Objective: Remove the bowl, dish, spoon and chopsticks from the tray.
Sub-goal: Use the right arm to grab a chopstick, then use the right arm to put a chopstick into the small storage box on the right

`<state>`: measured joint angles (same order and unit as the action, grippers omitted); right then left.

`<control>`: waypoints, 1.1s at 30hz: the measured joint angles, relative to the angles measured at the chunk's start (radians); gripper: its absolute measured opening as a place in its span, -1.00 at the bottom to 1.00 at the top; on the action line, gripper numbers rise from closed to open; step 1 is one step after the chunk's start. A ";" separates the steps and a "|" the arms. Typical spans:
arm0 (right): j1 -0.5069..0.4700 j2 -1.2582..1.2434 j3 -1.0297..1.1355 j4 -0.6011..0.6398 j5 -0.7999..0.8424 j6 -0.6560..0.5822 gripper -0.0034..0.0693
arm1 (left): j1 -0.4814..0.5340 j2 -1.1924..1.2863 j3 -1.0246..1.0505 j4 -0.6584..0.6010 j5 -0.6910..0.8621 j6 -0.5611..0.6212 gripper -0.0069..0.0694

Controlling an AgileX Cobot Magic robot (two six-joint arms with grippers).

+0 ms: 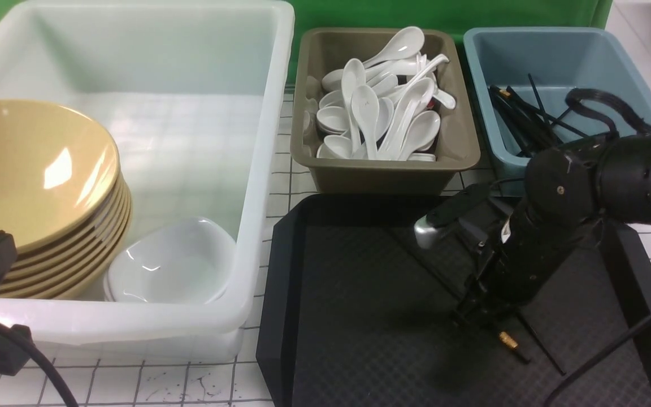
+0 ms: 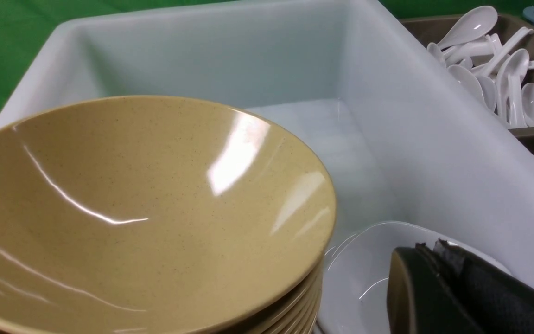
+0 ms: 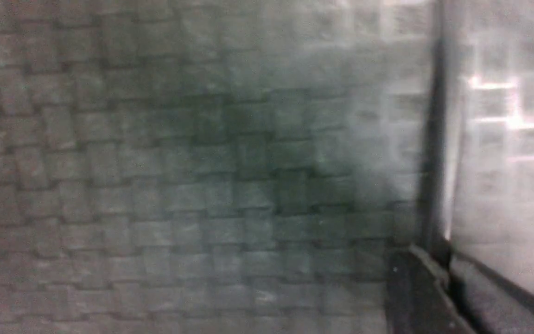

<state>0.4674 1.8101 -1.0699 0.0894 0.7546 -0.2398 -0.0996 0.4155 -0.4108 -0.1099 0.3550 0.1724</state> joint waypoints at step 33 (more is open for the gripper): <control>-0.383 0.020 -0.278 -0.192 -0.440 0.199 -0.34 | 0.000 0.000 0.018 0.000 -0.043 0.000 -0.85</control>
<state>0.0843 1.8306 -1.3483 -0.1021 0.3148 -0.0405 -0.0996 0.4155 -0.3925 -0.1099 0.3122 0.1727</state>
